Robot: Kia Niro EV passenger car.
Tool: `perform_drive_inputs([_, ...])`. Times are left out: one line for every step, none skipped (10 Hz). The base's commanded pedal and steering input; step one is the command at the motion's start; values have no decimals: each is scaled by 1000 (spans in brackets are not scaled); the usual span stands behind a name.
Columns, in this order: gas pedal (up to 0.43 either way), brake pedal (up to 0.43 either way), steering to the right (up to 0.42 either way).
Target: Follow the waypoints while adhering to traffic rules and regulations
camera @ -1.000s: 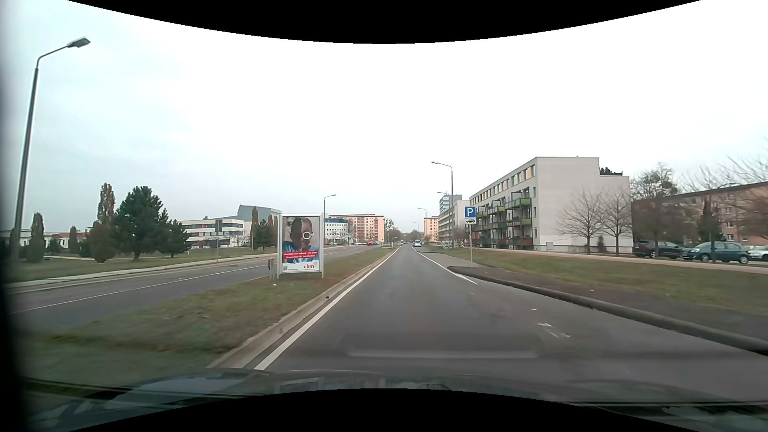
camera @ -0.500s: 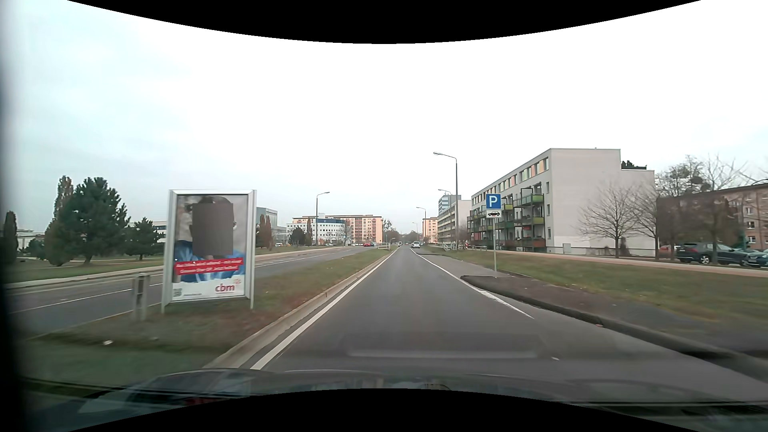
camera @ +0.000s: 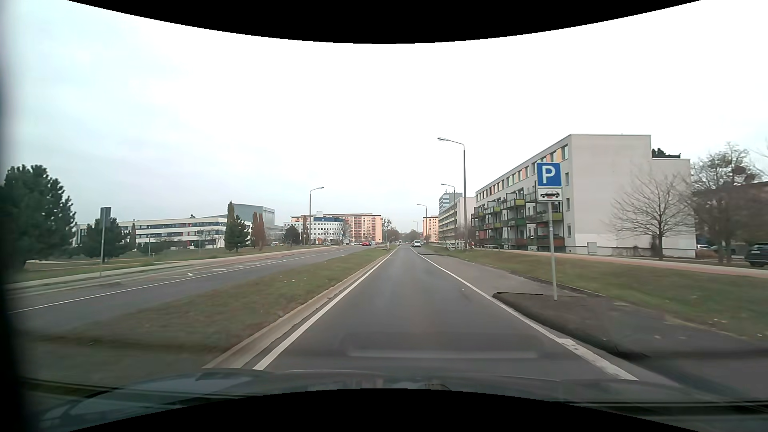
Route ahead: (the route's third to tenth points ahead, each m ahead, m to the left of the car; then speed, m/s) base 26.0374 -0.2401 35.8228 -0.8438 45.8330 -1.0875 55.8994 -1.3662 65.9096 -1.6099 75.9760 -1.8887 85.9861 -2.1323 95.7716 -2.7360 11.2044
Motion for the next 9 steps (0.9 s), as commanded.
perform_drive_inputs([157,0,-3])
perform_drive_inputs([157,0,0])
perform_drive_inputs([157,0,1])
perform_drive_inputs([157,0,1])
perform_drive_inputs([157,0,1])
perform_drive_inputs([157,0,1])
perform_drive_inputs([157,0,1])
perform_drive_inputs([150,0,1])
perform_drive_inputs([150,0,1])
